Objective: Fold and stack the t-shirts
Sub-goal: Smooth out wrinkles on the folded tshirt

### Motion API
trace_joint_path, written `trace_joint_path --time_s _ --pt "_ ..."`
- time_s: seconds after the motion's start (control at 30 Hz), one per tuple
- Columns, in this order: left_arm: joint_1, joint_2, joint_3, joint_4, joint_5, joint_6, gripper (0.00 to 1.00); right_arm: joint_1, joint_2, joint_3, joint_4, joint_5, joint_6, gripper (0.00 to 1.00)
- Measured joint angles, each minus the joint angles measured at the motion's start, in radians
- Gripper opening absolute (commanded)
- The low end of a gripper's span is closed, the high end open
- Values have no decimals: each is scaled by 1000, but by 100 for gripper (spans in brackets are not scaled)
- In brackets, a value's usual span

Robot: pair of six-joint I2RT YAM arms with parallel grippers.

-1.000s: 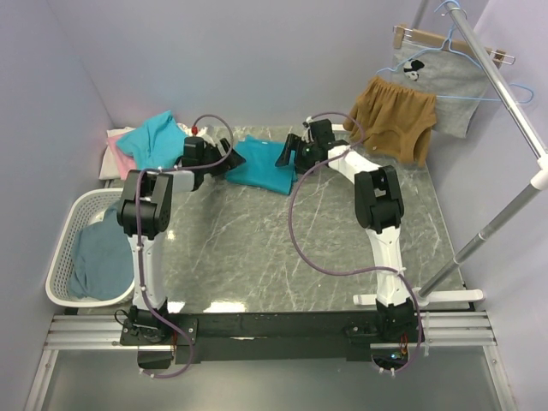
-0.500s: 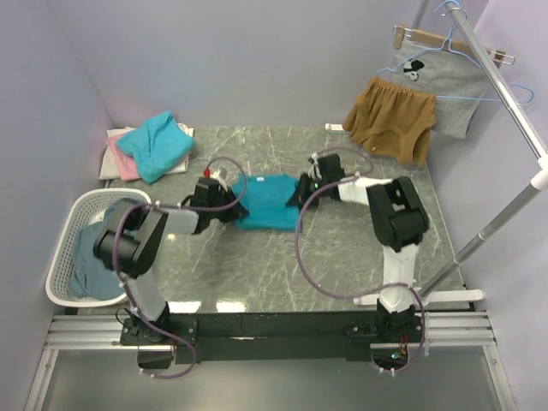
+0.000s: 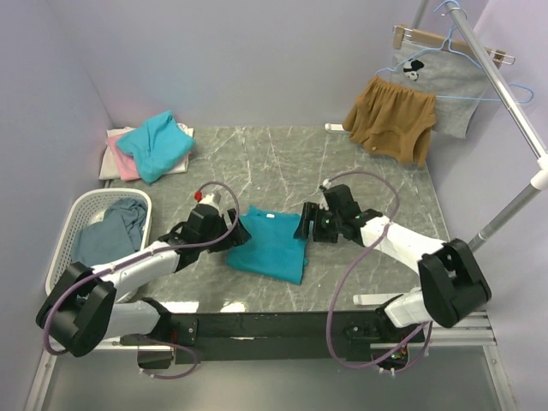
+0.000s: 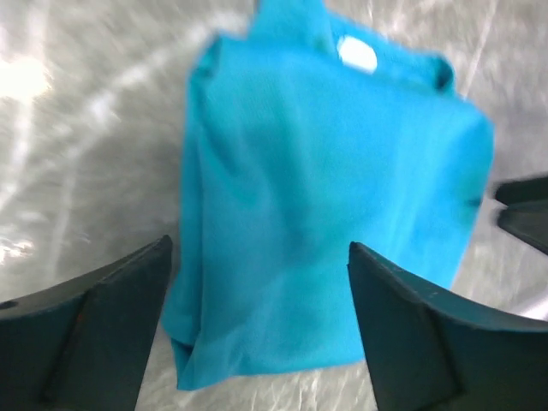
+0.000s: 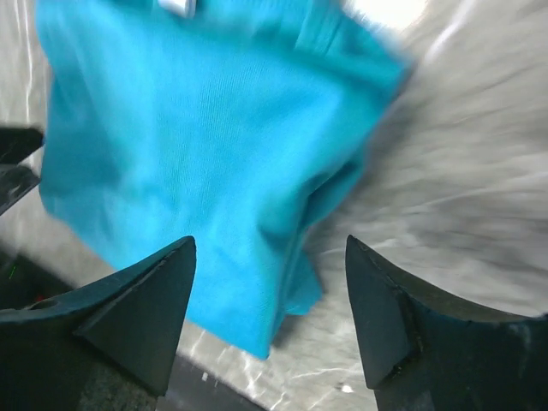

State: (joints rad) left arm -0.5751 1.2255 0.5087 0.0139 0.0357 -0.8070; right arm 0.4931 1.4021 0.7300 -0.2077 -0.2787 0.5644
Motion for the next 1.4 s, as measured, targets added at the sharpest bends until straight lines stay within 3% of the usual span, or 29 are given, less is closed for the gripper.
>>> trace_joint_path --time_s 0.17,0.5,0.6,0.8,1.27,1.4 --pt "2 48 106 -61 -102 34 89 -14 -21 77 -51 134 -19 77" --pt "36 328 276 -6 -104 124 76 -31 98 97 -34 129 -13 63" --pt "58 360 279 13 -86 139 68 -34 121 97 -6 106 -6 54" --pt "84 365 279 36 -69 148 36 -36 134 96 30 71 4 43" --pt "89 402 279 88 23 160 18 -42 134 95 63 24 15 33" --pt "91 422 279 95 39 159 1 -42 134 95 66 22 17 28"
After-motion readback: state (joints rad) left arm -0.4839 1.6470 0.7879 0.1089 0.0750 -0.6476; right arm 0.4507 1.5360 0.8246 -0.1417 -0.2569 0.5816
